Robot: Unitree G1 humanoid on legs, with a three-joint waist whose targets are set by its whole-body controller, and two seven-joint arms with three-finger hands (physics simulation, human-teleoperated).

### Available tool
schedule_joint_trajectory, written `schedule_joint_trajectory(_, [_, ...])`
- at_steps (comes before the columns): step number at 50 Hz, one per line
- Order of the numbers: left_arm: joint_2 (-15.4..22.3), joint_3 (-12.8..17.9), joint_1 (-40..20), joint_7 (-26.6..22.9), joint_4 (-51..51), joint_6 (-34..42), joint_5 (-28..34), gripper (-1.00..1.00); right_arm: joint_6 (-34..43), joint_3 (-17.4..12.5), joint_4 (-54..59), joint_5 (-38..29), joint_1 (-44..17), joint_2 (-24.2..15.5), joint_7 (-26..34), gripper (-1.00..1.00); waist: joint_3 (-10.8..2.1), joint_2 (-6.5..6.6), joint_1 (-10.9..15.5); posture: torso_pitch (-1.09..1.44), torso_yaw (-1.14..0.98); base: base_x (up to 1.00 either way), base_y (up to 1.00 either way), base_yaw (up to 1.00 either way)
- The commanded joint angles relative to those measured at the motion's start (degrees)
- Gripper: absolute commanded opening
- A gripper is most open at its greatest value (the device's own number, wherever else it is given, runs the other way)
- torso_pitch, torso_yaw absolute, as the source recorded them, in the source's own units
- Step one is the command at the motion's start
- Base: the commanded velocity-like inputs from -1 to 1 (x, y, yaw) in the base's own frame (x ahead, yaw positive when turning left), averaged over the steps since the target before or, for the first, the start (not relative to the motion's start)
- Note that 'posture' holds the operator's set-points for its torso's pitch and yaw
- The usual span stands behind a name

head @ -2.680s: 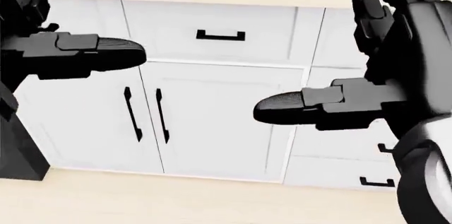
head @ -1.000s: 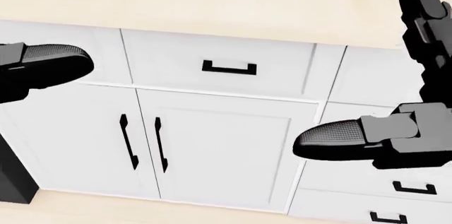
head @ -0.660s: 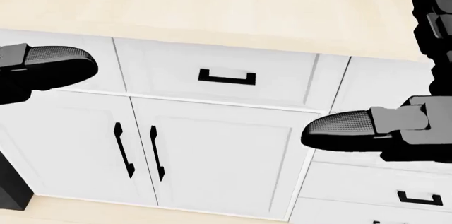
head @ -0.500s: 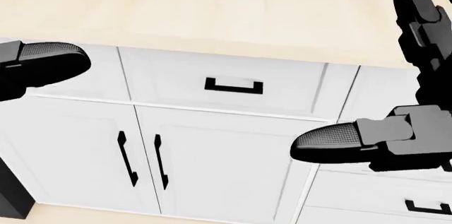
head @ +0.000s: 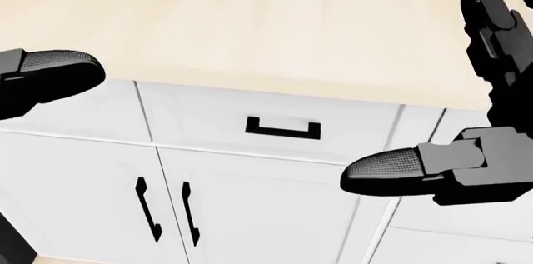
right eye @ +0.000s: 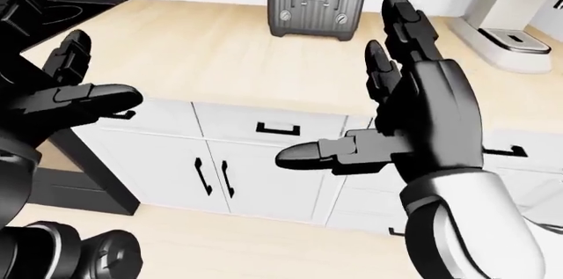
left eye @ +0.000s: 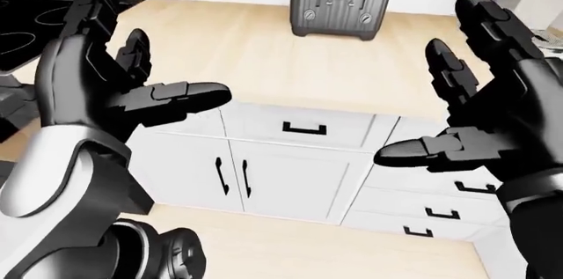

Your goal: Push down the lever of the toaster to turn it on.

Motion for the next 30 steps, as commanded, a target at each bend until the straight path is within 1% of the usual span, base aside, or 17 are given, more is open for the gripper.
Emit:
schedule_joint_trajectory(1, [0.33,-0.97,-2.13,-0.14,-0.95,0.00,-1.15,1.00,-1.62,-2.27,0.18,-1.07,-1.33,-1.08,-0.39,1.00,-1.54,0.06,-0.35,0.00,0.00,0.18,0.00,0.00])
schedule_joint_trajectory(4, [0.47,-0.71,-2.31,0.83,-0.75,0.00,-2.35,1.00,-1.71,-2.06,0.26,-1.16,-1.47,-1.15,-0.42,1.00,-1.02,-1.15,-0.17,0.00,0.00,0.17,0.00,0.00])
schedule_joint_trajectory(7, [0.59,-0.38,-2.20,1.69,-0.75,0.00,-3.53,1.00,-1.50,-2.06,0.23,-1.66,-1.34,-0.81,-0.02,1.00,-0.80,-3.22,0.18,0.00,0.00,0.18,0.00,0.00])
schedule_joint_trajectory(9, [0.59,-0.35,-2.03,1.73,-0.84,0.00,-3.67,1.00,-1.51,-2.24,0.15,-1.66,-1.21,-0.82,0.04,1.00,-1.16,-5.90,0.45,0.00,0.00,0.18,0.00,0.00])
schedule_joint_trajectory(10, [0.67,-0.30,-2.10,1.76,-0.77,0.00,-3.72,1.00,-1.52,-2.25,0.12,-1.65,-1.18,-0.82,0.05,1.00,-1.89,-8.14,0.37,0.00,0.00,0.17,0.00,0.00])
schedule_joint_trajectory(11, [0.66,-0.29,-2.06,1.79,-0.83,0.00,-3.78,1.00,-1.51,-2.24,0.12,-1.65,-1.19,-0.84,0.05,1.00,-0.98,-5.38,-0.16,0.00,0.00,0.18,0.00,0.00])
schedule_joint_trajectory(12, [0.65,-0.31,-2.02,1.88,-0.86,0.00,-3.89,1.00,-1.54,-2.26,0.12,-1.45,-1.25,-0.92,-0.11,1.00,-0.83,-6.73,0.21,0.00,0.00,0.17,0.00,0.00])
schedule_joint_trajectory(13, [0.68,-0.29,-2.02,1.94,-0.80,0.00,-3.94,1.00,-1.58,-2.26,0.11,-1.30,-1.31,-0.99,-0.25,1.00,-1.11,-6.52,-0.19,0.00,0.00,0.18,0.00,0.00])
schedule_joint_trajectory(15, [0.69,-0.26,-1.95,1.93,-0.86,0.00,-3.99,1.00,-1.60,-2.14,0.13,-1.28,-1.41,-1.02,-0.34,1.00,-1.18,-5.61,-0.38,0.00,0.00,0.18,0.00,0.00])
schedule_joint_trajectory(19, [0.68,-0.29,-1.86,1.96,-0.93,-0.02,-4.04,1.00,-1.55,-2.10,0.12,-1.67,-1.26,-0.86,0.00,1.00,-0.29,-3.28,-0.74,0.00,0.00,0.18,0.00,0.00])
schedule_joint_trajectory(21, [0.65,-0.35,-1.72,1.95,-0.99,-0.09,-4.03,1.00,-1.52,-2.15,0.08,-1.73,-1.18,-0.81,0.03,1.00,-0.45,-1.29,-1.10,0.00,0.00,0.18,0.00,0.00])
schedule_joint_trajectory(22, [0.70,-0.44,-1.49,1.90,-0.93,-0.38,-4.01,1.00,-1.52,-2.09,0.10,-1.63,-1.29,-0.83,-0.07,1.00,-0.96,0.23,-1.31,0.00,0.00,0.18,0.00,0.00])
schedule_joint_trajectory(23, [0.70,-0.46,-1.48,1.92,-0.91,-0.41,-4.01,1.00,-1.52,-2.06,0.10,-1.53,-1.35,-0.87,-0.17,1.00,-1.87,2.42,-1.30,0.00,0.00,0.19,0.00,0.00])
schedule_joint_trajectory(24, [0.68,-0.37,-1.75,1.96,-0.95,-0.15,-4.07,1.00,-1.54,-2.12,0.11,-1.32,-1.42,-0.96,-0.30,1.00,-1.34,0.09,-0.71,0.00,0.00,0.18,0.00,0.00])
schedule_joint_trajectory(25, [0.74,-0.44,-1.55,1.93,-0.87,-0.35,-4.05,1.00,-1.56,-2.19,0.10,-1.25,-1.36,-1.01,-0.34,1.00,-1.06,1.19,-0.96,0.00,0.00,0.18,0.00,0.00])
schedule_joint_trajectory(27, [0.83,-0.57,-1.45,1.99,-0.70,-0.64,-4.08,1.00,-1.54,-2.04,0.12,-1.45,-1.34,-0.93,-0.25,1.00,-1.51,0.50,-0.39,0.00,0.00,0.18,0.00,0.00])
schedule_joint_trajectory(30, [0.76,-0.36,-1.80,2.12,-0.85,-0.14,-4.20,1.00,-1.49,-2.14,0.18,-1.55,-1.27,-0.90,-0.07,1.00,-1.21,-0.67,-0.23,0.00,0.00,0.18,0.00,0.00])
